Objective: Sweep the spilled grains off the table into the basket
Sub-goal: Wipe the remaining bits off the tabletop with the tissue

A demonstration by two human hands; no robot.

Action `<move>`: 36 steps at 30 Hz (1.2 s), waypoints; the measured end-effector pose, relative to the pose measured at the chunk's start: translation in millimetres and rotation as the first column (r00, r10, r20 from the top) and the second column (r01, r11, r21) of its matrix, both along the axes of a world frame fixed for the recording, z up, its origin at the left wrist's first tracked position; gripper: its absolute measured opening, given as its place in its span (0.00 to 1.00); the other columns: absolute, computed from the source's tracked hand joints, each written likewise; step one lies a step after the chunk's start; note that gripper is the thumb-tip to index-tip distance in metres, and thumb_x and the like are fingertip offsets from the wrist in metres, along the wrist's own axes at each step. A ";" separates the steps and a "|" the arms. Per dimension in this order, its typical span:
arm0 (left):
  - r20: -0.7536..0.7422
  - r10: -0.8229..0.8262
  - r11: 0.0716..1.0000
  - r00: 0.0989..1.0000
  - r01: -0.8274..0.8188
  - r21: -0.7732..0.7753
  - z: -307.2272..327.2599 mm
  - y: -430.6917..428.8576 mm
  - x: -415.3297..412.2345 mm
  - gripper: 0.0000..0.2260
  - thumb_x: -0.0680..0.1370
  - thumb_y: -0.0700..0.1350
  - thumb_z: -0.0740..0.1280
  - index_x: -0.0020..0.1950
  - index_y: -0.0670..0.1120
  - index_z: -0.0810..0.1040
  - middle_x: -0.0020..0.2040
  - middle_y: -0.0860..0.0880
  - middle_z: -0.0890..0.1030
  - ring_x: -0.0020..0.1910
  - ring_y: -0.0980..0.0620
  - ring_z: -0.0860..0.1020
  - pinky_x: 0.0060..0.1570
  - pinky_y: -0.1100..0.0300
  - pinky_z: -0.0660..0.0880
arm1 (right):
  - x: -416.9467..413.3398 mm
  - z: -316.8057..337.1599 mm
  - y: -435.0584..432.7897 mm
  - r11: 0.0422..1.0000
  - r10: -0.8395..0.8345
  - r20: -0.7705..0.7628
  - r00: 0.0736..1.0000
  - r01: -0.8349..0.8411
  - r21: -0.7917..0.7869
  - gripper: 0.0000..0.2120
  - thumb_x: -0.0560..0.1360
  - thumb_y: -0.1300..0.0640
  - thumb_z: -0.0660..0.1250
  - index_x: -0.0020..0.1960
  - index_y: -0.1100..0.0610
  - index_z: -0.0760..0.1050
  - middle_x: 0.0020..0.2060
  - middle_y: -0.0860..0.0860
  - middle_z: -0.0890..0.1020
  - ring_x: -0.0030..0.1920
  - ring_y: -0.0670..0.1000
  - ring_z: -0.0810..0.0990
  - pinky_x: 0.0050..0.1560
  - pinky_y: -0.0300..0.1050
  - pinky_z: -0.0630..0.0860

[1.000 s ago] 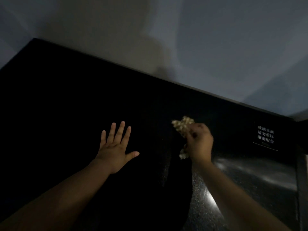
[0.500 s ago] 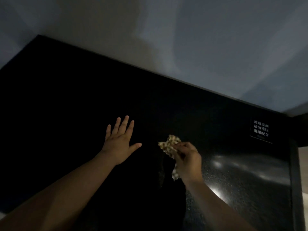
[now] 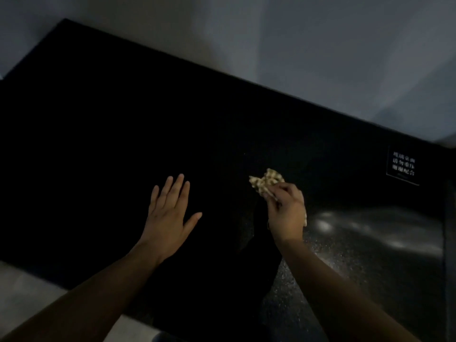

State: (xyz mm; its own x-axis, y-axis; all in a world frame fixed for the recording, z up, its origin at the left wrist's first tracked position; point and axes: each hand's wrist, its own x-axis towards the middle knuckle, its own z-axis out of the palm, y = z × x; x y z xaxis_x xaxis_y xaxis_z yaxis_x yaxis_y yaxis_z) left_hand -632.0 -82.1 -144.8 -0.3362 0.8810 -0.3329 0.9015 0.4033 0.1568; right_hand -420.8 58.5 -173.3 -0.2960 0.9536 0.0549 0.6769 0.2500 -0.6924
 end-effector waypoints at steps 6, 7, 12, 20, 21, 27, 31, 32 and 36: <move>-0.088 -0.003 0.998 0.996 0.008 0.056 -16.7 -5.7 0.8 0.36 0.75 0.64 0.36 0.78 0.44 0.46 0.79 0.47 0.42 0.76 0.49 0.38 0.75 0.46 0.43 | 12.5 13.6 -19.3 0.995 0.038 -0.049 0.998 -0.043 -0.094 0.09 0.73 0.62 0.71 0.52 0.56 0.83 0.49 0.47 0.78 0.52 0.50 0.77 0.53 0.43 0.75; -0.097 -0.009 0.998 0.995 0.014 0.054 -19.3 -6.6 0.4 0.37 0.75 0.64 0.35 0.78 0.45 0.46 0.79 0.47 0.42 0.76 0.49 0.38 0.75 0.46 0.43 | 12.0 15.7 -9.1 0.997 -0.023 -0.049 0.999 0.019 -0.072 0.09 0.73 0.62 0.71 0.52 0.56 0.83 0.49 0.47 0.77 0.52 0.51 0.77 0.53 0.42 0.74; -0.093 -0.002 0.996 0.996 0.011 0.090 -23.7 -6.8 0.0 0.36 0.75 0.65 0.36 0.78 0.45 0.47 0.79 0.47 0.43 0.77 0.50 0.38 0.75 0.46 0.43 | -4.2 10.0 30.3 0.985 -0.167 -0.035 0.985 0.164 -0.056 0.11 0.75 0.58 0.70 0.56 0.57 0.81 0.50 0.46 0.75 0.57 0.51 0.75 0.57 0.39 0.70; -0.120 -0.002 0.994 0.993 0.016 0.112 -31.8 -8.9 -1.5 0.35 0.77 0.64 0.38 0.78 0.45 0.46 0.79 0.47 0.43 0.77 0.50 0.39 0.75 0.47 0.42 | 6.9 -1.0 -64.4 1.000 -0.027 -0.101 0.995 0.028 0.011 0.10 0.70 0.63 0.74 0.49 0.52 0.84 0.46 0.44 0.79 0.49 0.47 0.76 0.50 0.38 0.72; -0.126 -0.001 0.993 0.992 0.016 0.117 -32.4 -9.0 -1.7 0.35 0.77 0.64 0.38 0.78 0.45 0.46 0.79 0.47 0.43 0.77 0.50 0.39 0.75 0.47 0.42 | 8.1 1.7 -72.8 0.999 -0.029 -0.133 0.991 0.024 -0.036 0.11 0.69 0.64 0.74 0.48 0.51 0.84 0.46 0.42 0.79 0.49 0.45 0.76 0.51 0.36 0.72; -0.122 -0.008 0.985 0.992 0.029 0.170 -34.3 -10.7 -1.6 0.33 0.79 0.63 0.43 0.78 0.45 0.49 0.79 0.46 0.46 0.77 0.49 0.41 0.75 0.47 0.42 | 10.2 14.7 -55.3 0.970 -0.243 -0.154 0.958 0.239 -0.043 0.08 0.72 0.58 0.71 0.51 0.52 0.83 0.47 0.44 0.77 0.53 0.51 0.77 0.56 0.47 0.75; -0.142 0.000 0.984 0.990 0.026 0.178 -31.4 -10.0 -0.5 0.33 0.79 0.63 0.43 0.78 0.46 0.46 0.79 0.47 0.44 0.77 0.49 0.39 0.75 0.48 0.40 | 4.5 0.9 -89.3 0.984 -0.180 -0.122 0.976 0.180 -0.011 0.07 0.70 0.61 0.74 0.47 0.53 0.84 0.45 0.45 0.78 0.50 0.49 0.76 0.54 0.46 0.75; -0.139 0.003 0.983 0.990 0.022 0.183 -31.9 -10.6 -0.5 0.32 0.79 0.63 0.44 0.78 0.46 0.47 0.79 0.47 0.45 0.77 0.49 0.40 0.75 0.48 0.40 | 6.2 -2.0 -106.4 0.985 -0.171 -0.112 0.979 0.173 0.003 0.08 0.69 0.63 0.75 0.46 0.52 0.84 0.45 0.44 0.78 0.49 0.48 0.76 0.53 0.44 0.74; -0.055 -0.006 0.977 0.998 0.018 0.212 -24.1 -14.3 -1.6 0.31 0.79 0.61 0.49 0.77 0.45 0.51 0.79 0.46 0.50 0.77 0.50 0.44 0.75 0.48 0.42 | 18.6 -5.4 -165.4 0.991 -0.133 -0.046 0.990 0.134 0.016 0.10 0.69 0.62 0.75 0.48 0.51 0.84 0.45 0.44 0.78 0.48 0.47 0.75 0.50 0.40 0.73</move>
State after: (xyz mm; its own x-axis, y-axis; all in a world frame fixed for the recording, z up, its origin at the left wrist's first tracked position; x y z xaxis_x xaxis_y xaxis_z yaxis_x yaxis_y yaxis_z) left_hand -633.6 -96.4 -169.0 -0.3373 0.9337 -0.1201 0.9156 0.3551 0.1889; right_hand -402.1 -106.9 -178.7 -0.1633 0.9830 0.0837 0.6732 0.1730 -0.7189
